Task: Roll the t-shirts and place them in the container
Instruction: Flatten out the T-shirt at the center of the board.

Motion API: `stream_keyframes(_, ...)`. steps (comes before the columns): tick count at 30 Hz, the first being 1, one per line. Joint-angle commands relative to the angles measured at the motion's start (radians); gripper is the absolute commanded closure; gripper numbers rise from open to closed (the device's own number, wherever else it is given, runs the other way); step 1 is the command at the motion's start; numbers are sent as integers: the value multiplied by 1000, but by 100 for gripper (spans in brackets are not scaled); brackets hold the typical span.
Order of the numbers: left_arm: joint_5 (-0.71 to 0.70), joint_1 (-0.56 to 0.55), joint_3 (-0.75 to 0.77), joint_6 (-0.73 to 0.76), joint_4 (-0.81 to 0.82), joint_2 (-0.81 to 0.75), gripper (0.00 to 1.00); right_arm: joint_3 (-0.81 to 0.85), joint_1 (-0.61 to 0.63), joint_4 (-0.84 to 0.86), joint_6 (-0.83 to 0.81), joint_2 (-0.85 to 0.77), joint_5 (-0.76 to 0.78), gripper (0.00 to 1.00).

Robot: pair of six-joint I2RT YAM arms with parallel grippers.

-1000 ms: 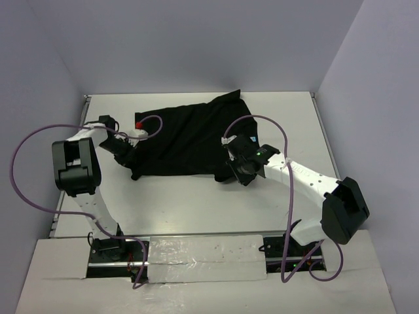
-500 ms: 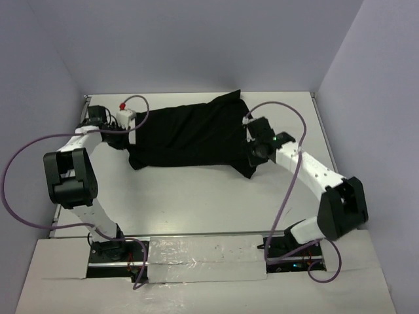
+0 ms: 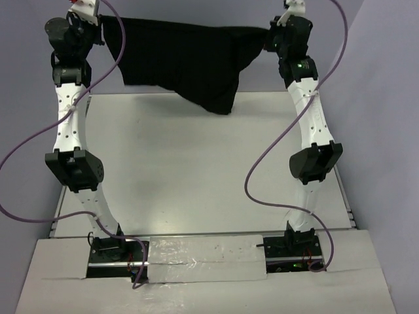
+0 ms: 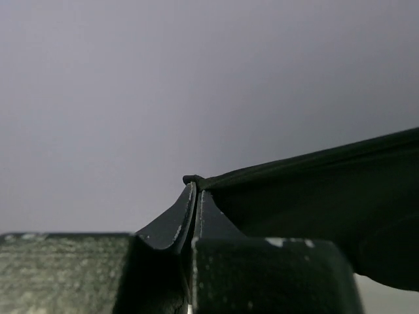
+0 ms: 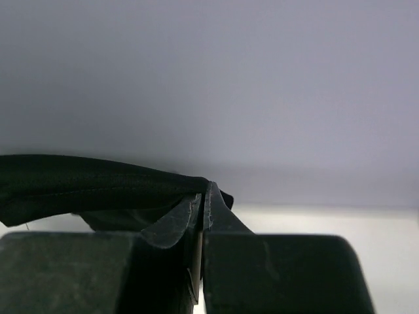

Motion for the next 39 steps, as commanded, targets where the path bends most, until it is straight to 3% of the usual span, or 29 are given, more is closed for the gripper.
stream_keyframes(1, -38, 36, -24, 31, 151, -36, 100, 129, -25, 208, -106, -50, 77, 100)
stream_keyframes(5, 5, 36, -142, 83, 154, -78, 100, 38, -23, 264, -270, -75, 22, 100)
stream_keyframes(9, 34, 39, -305, 158, 122, -151, 100, -102, 7, 146, -435, -158, 47, 100)
stream_keyframes(11, 84, 42, -386, 223, 90, -226, 100, -223, 43, 94, -539, -232, 132, 100)
stream_keyframes(13, 118, 47, -521, 275, 3, -283, 100, -489, 118, 63, -614, -383, 250, 100)
stream_keyframes(14, 147, 50, -572, 336, -26, -342, 100, -705, 185, 54, -639, -440, 284, 100)
stream_keyframes(17, 199, 56, -768, 471, -200, -446, 100, -1059, 291, 18, -644, -634, 373, 100)
stream_keyframes(20, 220, 54, -986, 594, -359, -527, 100, -1234, 398, -116, -485, -730, 305, 100)
stream_keyframes(23, 220, 56, -1224, 700, -474, -570, 100, -1323, 504, -247, -348, -737, 222, 100)
stream_keyframes(27, 152, 56, -1388, 760, -490, -582, 100, -1363, 609, -296, -250, -633, 174, 100)
stream_keyframes(32, 115, 56, -1468, 789, -516, -615, 100, -1380, 647, -385, -213, -530, 156, 100)
stream_keyframes(39, 53, 56, -1488, 833, -660, -654, 100, -1379, 647, -460, -251, -600, 102, 100)
